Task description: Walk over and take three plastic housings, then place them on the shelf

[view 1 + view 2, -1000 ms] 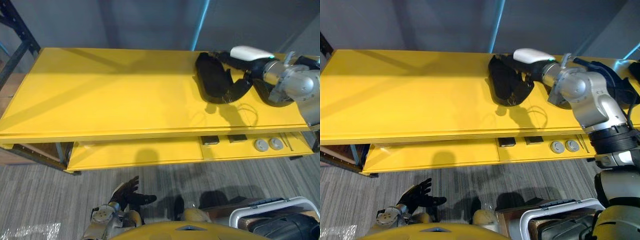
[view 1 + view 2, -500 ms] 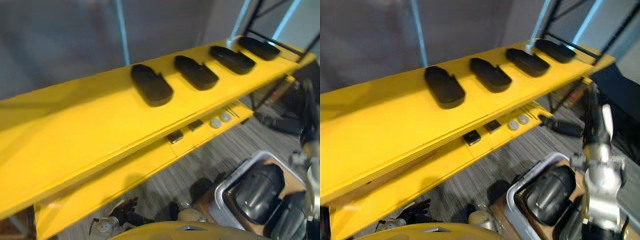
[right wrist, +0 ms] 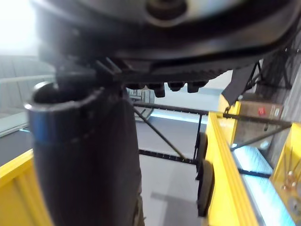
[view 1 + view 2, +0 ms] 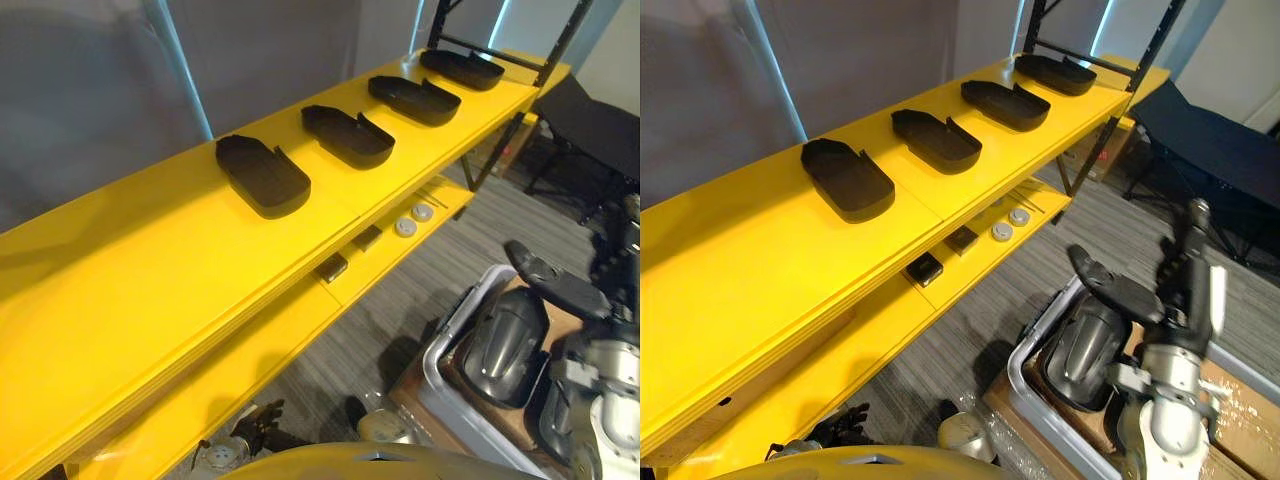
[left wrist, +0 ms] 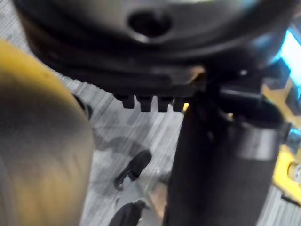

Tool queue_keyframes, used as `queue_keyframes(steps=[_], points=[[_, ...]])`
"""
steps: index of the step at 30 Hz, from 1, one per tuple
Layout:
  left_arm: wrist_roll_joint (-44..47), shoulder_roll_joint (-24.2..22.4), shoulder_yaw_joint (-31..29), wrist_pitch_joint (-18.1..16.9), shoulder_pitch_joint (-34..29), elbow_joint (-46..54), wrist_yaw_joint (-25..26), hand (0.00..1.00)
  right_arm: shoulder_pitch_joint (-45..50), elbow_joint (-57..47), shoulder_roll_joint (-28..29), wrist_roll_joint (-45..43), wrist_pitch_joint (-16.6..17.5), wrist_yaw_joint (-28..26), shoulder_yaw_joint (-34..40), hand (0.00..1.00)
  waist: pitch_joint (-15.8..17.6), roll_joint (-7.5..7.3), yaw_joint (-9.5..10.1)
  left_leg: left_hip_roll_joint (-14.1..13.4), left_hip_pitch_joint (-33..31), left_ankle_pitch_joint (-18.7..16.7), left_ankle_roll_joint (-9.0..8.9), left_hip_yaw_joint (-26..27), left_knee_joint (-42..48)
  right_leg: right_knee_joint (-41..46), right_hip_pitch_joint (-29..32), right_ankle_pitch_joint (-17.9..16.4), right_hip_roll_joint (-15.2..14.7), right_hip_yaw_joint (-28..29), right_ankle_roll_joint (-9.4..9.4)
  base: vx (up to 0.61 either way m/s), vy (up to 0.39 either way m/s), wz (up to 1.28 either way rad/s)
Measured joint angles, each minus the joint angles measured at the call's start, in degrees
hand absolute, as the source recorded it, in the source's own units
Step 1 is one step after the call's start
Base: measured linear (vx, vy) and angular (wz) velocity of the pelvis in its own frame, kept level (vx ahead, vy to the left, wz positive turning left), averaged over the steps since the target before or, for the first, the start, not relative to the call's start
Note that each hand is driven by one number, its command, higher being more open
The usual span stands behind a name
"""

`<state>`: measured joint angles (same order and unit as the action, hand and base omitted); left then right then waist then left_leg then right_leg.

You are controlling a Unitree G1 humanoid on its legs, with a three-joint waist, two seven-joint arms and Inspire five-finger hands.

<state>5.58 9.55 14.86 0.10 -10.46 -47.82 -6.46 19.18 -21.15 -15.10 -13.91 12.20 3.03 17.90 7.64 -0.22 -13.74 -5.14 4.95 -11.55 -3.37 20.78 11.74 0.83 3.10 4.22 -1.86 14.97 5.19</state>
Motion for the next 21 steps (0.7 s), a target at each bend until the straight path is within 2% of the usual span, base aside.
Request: queue_keyframes(steps=[2, 3, 5, 6, 7, 9, 10, 13, 14, 15, 16, 17, 18, 19, 20, 21], points=[[1.56, -0.18, -0.05, -0.4, -0.05, 0.43, 0.82, 1.0, -2.13, 2.03, -0.84, -0.02, 0.05, -0.24, -2.88, 1.0, 0.4, 0.64, 0.32, -0.4, -2.04, -2.04, 0.72, -3.28, 4.63, 0.14, 0.24, 0.4, 0.22, 0.41, 0.54, -0.02, 0.099, -0.45], [2.23, -0.26, -0.21, -3.1, -0.19, 1.43, 2.48, 1.0, -6.21, 6.94, -1.09, -0.02, -0.12, 0.17, -7.91, 1.0, 1.06, 1.42, 2.14, -0.16, -4.18, -4.51, 1.19, -9.84, 9.94, 0.26, 0.9, 0.51, 0.76, 2.25, 0.71, -0.07, 0.123, -0.47], [3.06, -0.77, -0.25, -4.68, -0.67, 3.53, 5.24, 1.0, -9.26, 11.17, -1.09, -0.78, -1.08, 1.66, -12.89, 1.0, 2.06, 2.05, 4.13, 0.67, -5.23, -7.43, 1.5, -15.06, 11.59, 1.06, 2.04, 0.44, 1.45, 3.56, 0.82, -0.1, 0.147, -0.47], [3.29, -0.75, -0.19, -4.91, -0.93, 6.43, 6.09, 1.0, -9.72, 12.71, -0.5, -2.2, -1.67, 2.99, -15.62, 1.0, 2.23, 2.55, 4.69, 0.91, -6.55, -8.58, 1.58, -15.61, 13.21, 2.34, 3.0, 0.18, 1.55, 3.89, 0.81, -0.1, 0.173, -0.2], [3.33, -0.71, -0.03, -4.81, -1.63, 10.74, 6.43, 1.0, -8.74, 13.94, 1.01, -3.61, -2.1, 4.63, -18.75, 1.0, 2.98, 2.56, 5.8, 1.34, -7.78, -9.39, 2.04, -15.77, 15.35, 5.41, 4.62, -0.93, 1.54, 3.95, 1.57, -0.06, 0.104, 0.02], [3.32, -0.89, 0.01, -4.58, -1.77, 14.59, 6.51, 1.0, -6.19, 14.27, 3.72, -3.24, -3.39, 6.33, -22.31, 1.0, 4.01, 2.21, 6.39, 1.93, -9.14, -10.35, 2.73, -16.13, 18.86, 10.61, 7.2, -2.54, 1.7, 3.9, 2.73, -0.13, 0.138, -0.02], [3.34, -1.91, 0.16, -3.83, -1.55, 17.25, 6.8, 1.0, -2.83, 14.15, 6.91, -3.19, -3.51, 7.29, -25.73, 1.0, 5.08, 2.08, 6.99, 2.08, -9.59, -11.22, 3.32, -16.03, 21.5, 13.59, 8.4, -2.81, 2.21, 4.01, 2.78, -0.17, 0.15, -0.32], [3.87, -3.0, 0.56, -3.56, -2.28, 21.15, 8.0, 1.0, 4.78, 13.42, 11.24, -3.21, -2.95, 7.53, -29.78, 1.0, 6.2, 0.86, 7.15, 2.4, -9.08, -12.59, 4.35, -12.59, 23.59, 14.84, 9.57, -1.21, 2.19, 3.65, 2.99, -0.17, 0.106, -0.84], [3.85, -3.06, 0.7, -3.53, -2.43, 22.77, 8.83, 1.0, 6.4, 13.42, 11.48, -3.24, -2.86, 7.02, -30.38, 1.0, 7.11, 0.41, 7.38, 1.37, -7.92, -12.62, 5.18, -9.8, 22.94, 12.32, 9.04, 1.64, 1.97, 1.22, 2.17, -0.25, 0.05, -1.42], [3.76, -2.92, 0.87, -3.28, -2.62, 23.97, 9.79, 1.0, 8.31, 13.4, 11.34, -3.25, -2.59, 6.36, -30.69, 1.0, 8.4, 0.46, 8.0, 0.42, -6.69, -11.72, 6.36, -6.01, 21.39, 12.47, 8.16, 2.02, 0.41, -5.24, 1.39, -0.26, 0.039, -1.36], [3.84, -2.91, 0.98, -2.78, -2.57, 24.01, 10.19, 1.0, 9.14, 13.41, 11.09, -3.32, -2.46, 6.12, -30.61, 1.0, 8.32, 0.01, 8.07, 0.27, -6.25, -11.07, 6.69, -4.22, 20.31, 13.98, 8.48, 1.24, -0.29, -8.22, 0.75, -0.27, 0.031, -1.47], [3.95, -2.63, 1.02, -1.73, -2.46, 24.01, 10.64, 1.0, 9.42, 13.41, 9.98, -3.35, -2.0, 5.5, -30.55, 1.0, 8.05, -0.21, 8.21, -0.46, -6.14, -9.56, 7.1, -0.79, 18.1, 17.66, 9.58, -0.88, -0.93, -11.42, -1.35, -0.25, 0.037, -1.32], [5.02, -1.83, 1.13, -0.03, -1.54, 23.94, 10.82, 1.0, 8.91, 13.46, 9.03, -3.34, -0.35, 4.68, -30.29, 1.0, 8.0, -0.1, 8.28, -1.68, -6.6, -7.98, 7.15, 1.29, 16.52, 23.53, 10.58, -4.01, -1.35, -12.88, -2.46, -0.23, 0.025, -1.18], [5.43, -1.3, 1.19, 0.63, -1.03, 23.51, 10.68, 1.0, 8.65, 13.52, 8.87, -3.34, 0.47, 4.59, -30.26, 1.0, 8.03, 0.03, 8.24, -2.06, -6.88, -7.02, 7.21, 1.8, 15.63, 26.8, 10.92, -5.71, -2.14, -13.69, -2.85, -0.22, -0.016, -0.74], [5.52, -0.42, 1.23, 1.74, -0.58, 23.08, 10.7, 1.0, 7.59, 14.5, 8.91, -3.41, 2.42, 4.94, -30.12, 1.0, 8.04, 0.4, 8.13, -2.54, -8.02, -5.11, 6.76, 2.08, 13.84, 33.4, 10.72, -8.23, -4.34, -14.03, -3.94, -0.21, -0.14, -0.4], [5.54, 0.05, 1.17, 2.29, 0.14, 22.51, 10.77, 1.0, 4.68, 17.01, 8.82, -3.45, 4.15, 6.63, -30.45, 1.0, 7.82, -0.13, 8.49, -3.49, -8.88, -3.89, 6.37, 2.45, 12.77, 38.55, 9.97, -9.44, -6.96, -14.13, -5.34, -0.17, -0.139, -0.38]])
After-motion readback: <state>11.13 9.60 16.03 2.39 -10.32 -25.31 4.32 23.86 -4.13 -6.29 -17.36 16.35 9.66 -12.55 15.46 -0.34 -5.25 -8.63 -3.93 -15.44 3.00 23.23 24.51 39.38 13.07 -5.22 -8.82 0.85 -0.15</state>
